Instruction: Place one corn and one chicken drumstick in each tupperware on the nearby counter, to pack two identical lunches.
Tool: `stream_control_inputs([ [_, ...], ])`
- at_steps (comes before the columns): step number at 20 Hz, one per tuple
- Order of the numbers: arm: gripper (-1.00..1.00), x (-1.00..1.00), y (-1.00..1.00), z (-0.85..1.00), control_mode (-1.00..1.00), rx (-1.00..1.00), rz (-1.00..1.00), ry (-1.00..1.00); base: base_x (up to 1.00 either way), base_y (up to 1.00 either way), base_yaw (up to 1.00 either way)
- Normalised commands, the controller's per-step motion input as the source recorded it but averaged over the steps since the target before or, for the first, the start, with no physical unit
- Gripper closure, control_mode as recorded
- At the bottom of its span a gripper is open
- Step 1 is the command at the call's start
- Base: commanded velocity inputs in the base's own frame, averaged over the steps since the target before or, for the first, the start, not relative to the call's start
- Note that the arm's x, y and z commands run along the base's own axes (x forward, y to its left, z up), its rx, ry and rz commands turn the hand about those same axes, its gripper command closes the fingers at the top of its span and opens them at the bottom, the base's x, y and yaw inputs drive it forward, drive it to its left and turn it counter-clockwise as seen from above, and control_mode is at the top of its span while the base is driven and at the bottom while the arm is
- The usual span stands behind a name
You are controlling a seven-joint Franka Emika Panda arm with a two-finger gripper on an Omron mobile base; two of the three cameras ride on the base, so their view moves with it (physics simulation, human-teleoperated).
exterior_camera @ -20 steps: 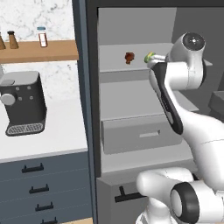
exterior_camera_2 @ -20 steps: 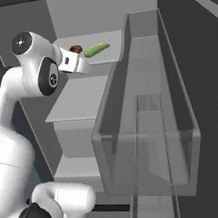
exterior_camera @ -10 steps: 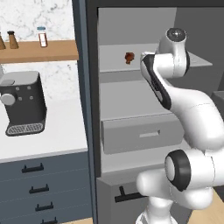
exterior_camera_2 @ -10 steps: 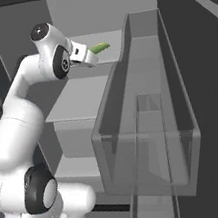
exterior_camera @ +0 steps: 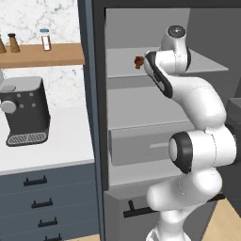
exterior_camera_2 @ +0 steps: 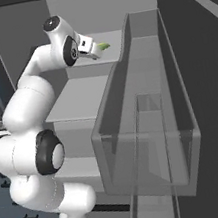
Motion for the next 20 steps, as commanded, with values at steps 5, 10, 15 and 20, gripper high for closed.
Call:
stream_control_inputs([
  [5, -1.0, 0.7, -0.11, -0.19, -1.0, 0.0, 0.0, 0.0, 0.0, 0.0, 0.0],
  [10, -1.0, 0.64, -0.07, -0.09, -1.0, 0.0, 0.0, 0.0, 0.0, 0.0, 0.0],
  [15, -1.0, 0.45, -0.08, -0.22, -1.0, 0.0, 0.0, 0.0, 0.0, 0.0, 0.0],
  [20, -1.0, 0.27, -0.27, -0.41, -1.0, 0.0, 0.0, -0.04, 0.0, 0.0, 0.0],
])
